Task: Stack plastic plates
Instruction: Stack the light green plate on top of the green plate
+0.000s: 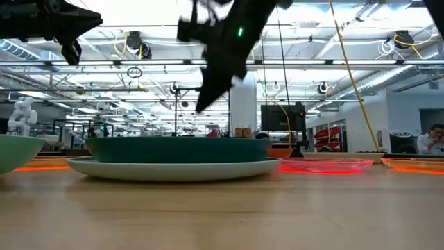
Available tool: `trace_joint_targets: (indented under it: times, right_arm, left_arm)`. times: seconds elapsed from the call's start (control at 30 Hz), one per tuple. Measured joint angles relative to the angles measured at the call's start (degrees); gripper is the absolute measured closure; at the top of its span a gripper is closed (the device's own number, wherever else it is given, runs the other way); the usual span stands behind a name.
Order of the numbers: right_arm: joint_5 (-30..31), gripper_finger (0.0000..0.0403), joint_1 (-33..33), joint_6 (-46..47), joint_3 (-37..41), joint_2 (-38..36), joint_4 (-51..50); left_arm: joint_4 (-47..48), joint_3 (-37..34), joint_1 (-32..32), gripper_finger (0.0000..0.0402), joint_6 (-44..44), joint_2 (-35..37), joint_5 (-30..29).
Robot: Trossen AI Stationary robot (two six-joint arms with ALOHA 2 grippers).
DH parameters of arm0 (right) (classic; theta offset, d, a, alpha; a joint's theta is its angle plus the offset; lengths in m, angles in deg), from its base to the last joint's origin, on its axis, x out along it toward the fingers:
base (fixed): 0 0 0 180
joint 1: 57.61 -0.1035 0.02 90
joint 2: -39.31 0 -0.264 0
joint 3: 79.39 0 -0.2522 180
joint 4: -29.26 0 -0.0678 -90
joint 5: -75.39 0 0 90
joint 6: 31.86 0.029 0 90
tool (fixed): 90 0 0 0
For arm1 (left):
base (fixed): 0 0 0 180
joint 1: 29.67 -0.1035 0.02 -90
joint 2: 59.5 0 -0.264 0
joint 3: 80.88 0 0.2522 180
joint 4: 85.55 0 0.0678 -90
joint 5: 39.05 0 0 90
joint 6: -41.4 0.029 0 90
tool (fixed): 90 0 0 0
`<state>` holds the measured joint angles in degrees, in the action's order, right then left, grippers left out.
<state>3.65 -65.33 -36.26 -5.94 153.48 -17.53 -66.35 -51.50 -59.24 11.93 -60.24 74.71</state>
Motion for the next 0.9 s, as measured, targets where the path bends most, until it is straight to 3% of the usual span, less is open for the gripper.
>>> trace_joint_targets:
  times: [0.13,0.37,0.57,0.73,0.9]
  right_arm:
    - [-0.2,0.0401,-1.8,-1.2,6.0,-4.6,4.4]
    - [-0.3,0.0401,-2.1,-3.9,24.8,-17.5,23.6]
    - [-1.1,0.0401,-1.2,-7.6,37.4,-28.0,39.9]
    - [-2.0,0.0401,-1.0,-10.2,44.5,-35.6,46.4]
    - [-2.1,0.0401,-1.0,-11.1,50.0,-42.7,49.4]
  left_arm:
    - [-0.6,0.0,2.3,0.0355,-0.2,-0.1,-2.3]
    - [-6.5,0.0,8.1,0.0355,0.0,-3.3,-6.1]
    - [-14.6,0.0,15.2,0.0355,2.2,-13.2,-13.6]
    - [-26.4,0.0,20.8,0.0355,3.5,-23.0,-13.9]
    - [-28.5,0.0,25.4,0.0355,1.9,-29.7,-13.9]
